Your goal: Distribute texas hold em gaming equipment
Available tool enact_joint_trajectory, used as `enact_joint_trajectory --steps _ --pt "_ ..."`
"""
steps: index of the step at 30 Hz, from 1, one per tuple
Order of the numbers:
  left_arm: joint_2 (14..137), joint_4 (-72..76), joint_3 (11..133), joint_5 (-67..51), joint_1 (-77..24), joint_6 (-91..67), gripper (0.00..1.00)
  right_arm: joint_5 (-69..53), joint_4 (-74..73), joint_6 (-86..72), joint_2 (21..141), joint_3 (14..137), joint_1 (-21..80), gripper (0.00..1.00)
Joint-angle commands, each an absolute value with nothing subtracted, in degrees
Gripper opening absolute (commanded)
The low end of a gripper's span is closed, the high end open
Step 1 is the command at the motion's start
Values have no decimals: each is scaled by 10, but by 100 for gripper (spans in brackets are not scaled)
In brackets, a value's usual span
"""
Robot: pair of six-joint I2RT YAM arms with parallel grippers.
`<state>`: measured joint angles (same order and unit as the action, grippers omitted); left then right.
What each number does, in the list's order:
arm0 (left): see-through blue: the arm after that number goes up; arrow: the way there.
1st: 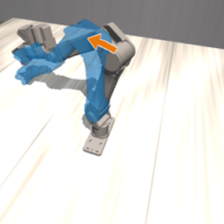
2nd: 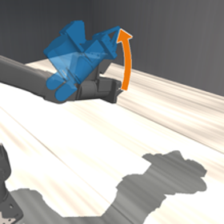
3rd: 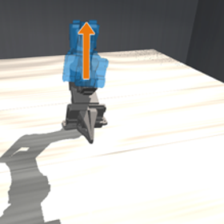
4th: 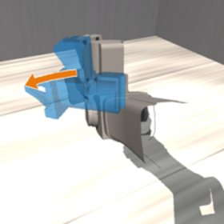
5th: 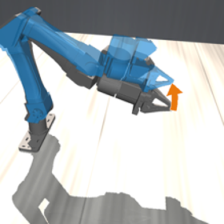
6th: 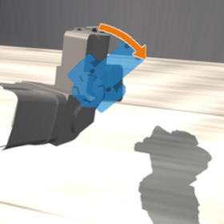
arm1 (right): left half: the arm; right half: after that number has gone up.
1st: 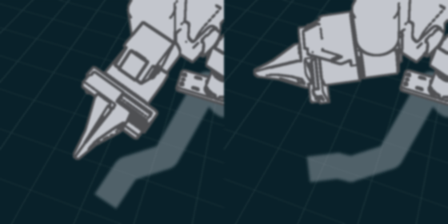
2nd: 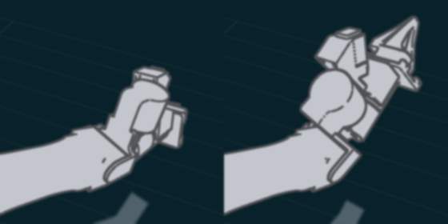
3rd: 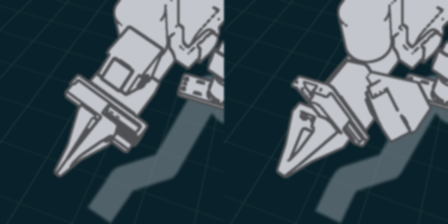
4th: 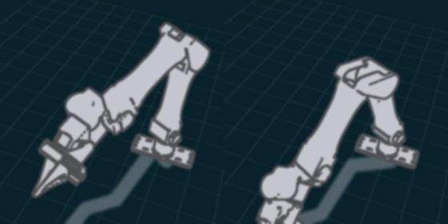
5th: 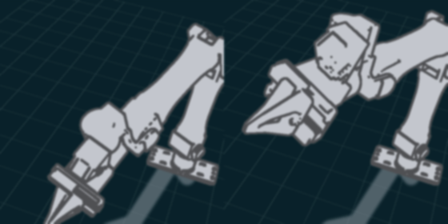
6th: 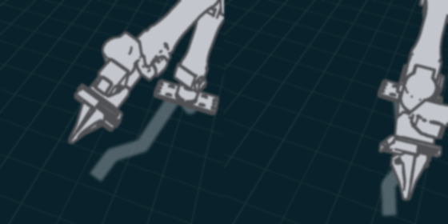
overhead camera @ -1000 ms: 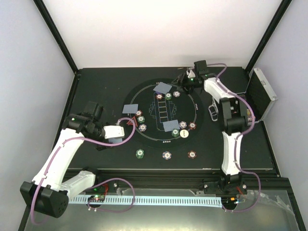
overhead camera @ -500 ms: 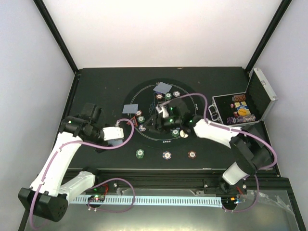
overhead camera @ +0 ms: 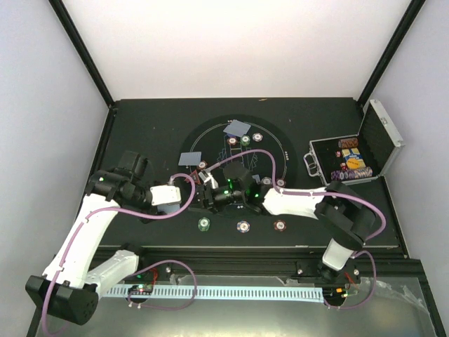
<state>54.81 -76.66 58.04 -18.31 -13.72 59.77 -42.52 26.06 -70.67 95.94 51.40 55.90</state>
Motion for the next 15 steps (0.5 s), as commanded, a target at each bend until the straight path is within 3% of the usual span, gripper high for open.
enact_joint_trajectory --steps 1,15 --pt "551 -765 591 -208 -144 596 2 -429 316 -735 987 544 575 58" --pt "555 -755 581 -203 -151 599 2 -441 354 -763 1047 572 586 58"
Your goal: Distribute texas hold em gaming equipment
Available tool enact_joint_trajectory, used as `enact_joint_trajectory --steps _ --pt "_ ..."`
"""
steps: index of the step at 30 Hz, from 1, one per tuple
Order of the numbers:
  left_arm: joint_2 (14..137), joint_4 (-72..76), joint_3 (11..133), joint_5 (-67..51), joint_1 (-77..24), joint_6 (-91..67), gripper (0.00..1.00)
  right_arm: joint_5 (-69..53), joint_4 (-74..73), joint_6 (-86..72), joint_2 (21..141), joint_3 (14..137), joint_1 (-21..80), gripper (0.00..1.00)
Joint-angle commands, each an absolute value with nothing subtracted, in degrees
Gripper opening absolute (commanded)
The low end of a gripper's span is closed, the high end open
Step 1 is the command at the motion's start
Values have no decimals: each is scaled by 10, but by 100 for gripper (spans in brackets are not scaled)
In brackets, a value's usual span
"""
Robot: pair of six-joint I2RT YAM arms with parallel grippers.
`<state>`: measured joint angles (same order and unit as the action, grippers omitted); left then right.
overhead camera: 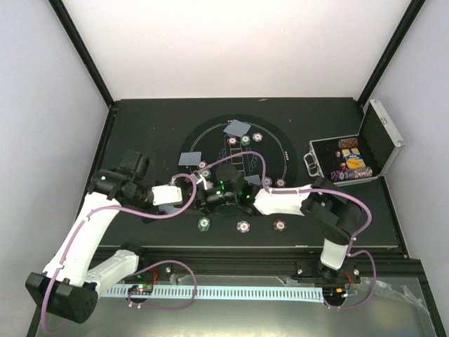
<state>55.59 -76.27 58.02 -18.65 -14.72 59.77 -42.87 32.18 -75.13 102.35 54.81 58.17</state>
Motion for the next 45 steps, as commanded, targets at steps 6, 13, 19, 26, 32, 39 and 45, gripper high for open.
enact_joint_trajectory --steps 6,13,19,26,32,39,45 --pt "560 -749 573 -194 -154 599 2 -449 360 -769 1089 611 589 57" --pt "568 -747 571 -188 -158 595 1 -461 377 -782 1142 619 586 54" --pt "563 -747 573 -184 -160 599 1 -465 405 -785 1137 566 562 45" --pt "564 -745 572 -181 -160 597 1 -474 403 -774 1108 528 548 40" --pt "565 -740 567 -179 -161 594 2 -475 381 -766 1073 525 548 33" --pt "564 -741 568 -174 -161 592 2 -469 298 -728 1031 535 548 25" --pt "564 -743 568 -168 -162 590 2 -464 268 -714 1011 534 548 18"
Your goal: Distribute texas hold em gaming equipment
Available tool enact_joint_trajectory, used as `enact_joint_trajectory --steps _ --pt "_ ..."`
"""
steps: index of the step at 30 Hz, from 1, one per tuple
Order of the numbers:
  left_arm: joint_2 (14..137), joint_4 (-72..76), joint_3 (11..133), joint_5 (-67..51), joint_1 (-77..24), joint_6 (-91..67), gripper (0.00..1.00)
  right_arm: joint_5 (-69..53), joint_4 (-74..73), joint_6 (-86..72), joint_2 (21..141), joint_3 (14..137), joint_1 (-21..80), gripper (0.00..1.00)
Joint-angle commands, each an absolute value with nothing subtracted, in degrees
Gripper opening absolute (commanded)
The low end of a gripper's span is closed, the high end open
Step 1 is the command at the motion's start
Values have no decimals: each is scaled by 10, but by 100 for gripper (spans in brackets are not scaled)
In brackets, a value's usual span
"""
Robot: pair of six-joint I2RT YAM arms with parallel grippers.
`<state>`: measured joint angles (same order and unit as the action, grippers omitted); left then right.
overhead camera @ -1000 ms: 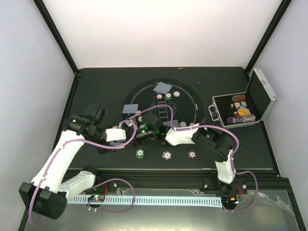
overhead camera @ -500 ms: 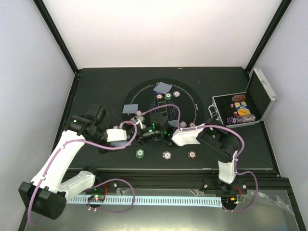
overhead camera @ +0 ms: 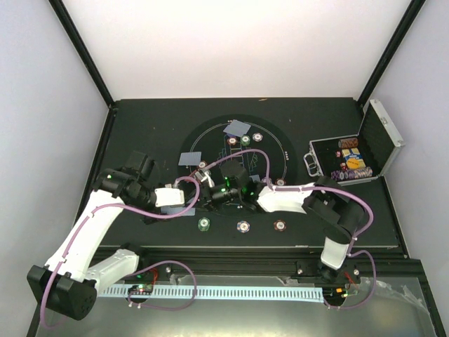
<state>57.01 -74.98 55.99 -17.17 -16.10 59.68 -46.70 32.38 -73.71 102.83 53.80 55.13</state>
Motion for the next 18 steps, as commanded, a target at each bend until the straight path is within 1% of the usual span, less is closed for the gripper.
enact_joint_trajectory --steps 1,5,14,18 --pt "564 -744 568 -166 -162 589 2 -464 266 -713 1009 535 548 17" --pt "564 -746 568 -161 -162 588 2 -459 239 -698 996 540 547 9" --pt "560 -750 570 -154 -162 587 1 -466 189 -672 965 527 526 6" --pt "558 -750 569 -149 -162 587 2 -475 173 -663 942 505 492 4"
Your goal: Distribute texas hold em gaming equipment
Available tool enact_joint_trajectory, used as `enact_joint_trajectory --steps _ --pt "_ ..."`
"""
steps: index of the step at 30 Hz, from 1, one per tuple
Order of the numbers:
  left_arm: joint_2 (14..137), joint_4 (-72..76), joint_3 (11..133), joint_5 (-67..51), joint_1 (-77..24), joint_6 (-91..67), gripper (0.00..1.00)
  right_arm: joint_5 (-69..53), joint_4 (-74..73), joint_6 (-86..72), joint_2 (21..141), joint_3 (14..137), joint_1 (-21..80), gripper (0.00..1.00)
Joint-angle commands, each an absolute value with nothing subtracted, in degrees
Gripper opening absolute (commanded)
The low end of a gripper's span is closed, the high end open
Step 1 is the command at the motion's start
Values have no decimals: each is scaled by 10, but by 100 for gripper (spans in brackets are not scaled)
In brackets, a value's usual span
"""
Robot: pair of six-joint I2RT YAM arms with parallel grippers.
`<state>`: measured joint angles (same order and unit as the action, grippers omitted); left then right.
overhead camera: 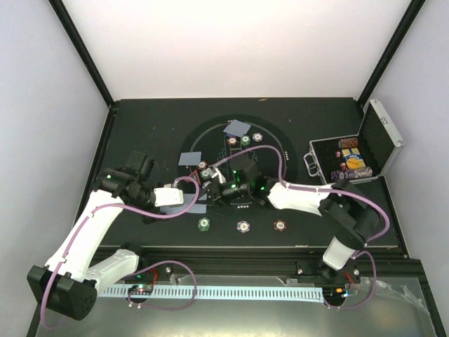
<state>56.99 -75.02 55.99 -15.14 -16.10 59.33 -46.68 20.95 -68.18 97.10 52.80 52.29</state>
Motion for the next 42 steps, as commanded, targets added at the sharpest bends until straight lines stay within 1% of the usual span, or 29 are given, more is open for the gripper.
enact_joint_trajectory --steps 1,3,7,13,19,24,29,32,38,42 --pt "559 -749 568 -147 -162 586 2 -480 171 -659 938 499 481 4" --pt "559 -748 569 -146 -162 586 1 -491 150 -639 931 490 452 4" --pt "557 -754 573 -145 -162 586 2 -507 56 -551 937 487 377 3" --pt "549 -755 574 -137 -163 588 2 -491 -153 -370 1007 555 280 3" --pt "545 -756 574 -131 -163 591 2 -438 -269 -272 1068 621 240 5" --pt "545 -757 577 -132 -163 592 1 -415 -293 -256 1094 648 234 6" --pt "546 -757 576 -132 -163 592 2 -394 -297 -255 1098 656 234 15" --pt "545 -757 577 -134 -163 592 1 -355 -307 -253 1078 654 234 28" --pt "546 -759 578 -140 -163 595 1 -272 -332 -255 1013 650 234 40" --pt "544 -756 577 -154 -163 595 1 -259 -328 -263 969 647 235 47"
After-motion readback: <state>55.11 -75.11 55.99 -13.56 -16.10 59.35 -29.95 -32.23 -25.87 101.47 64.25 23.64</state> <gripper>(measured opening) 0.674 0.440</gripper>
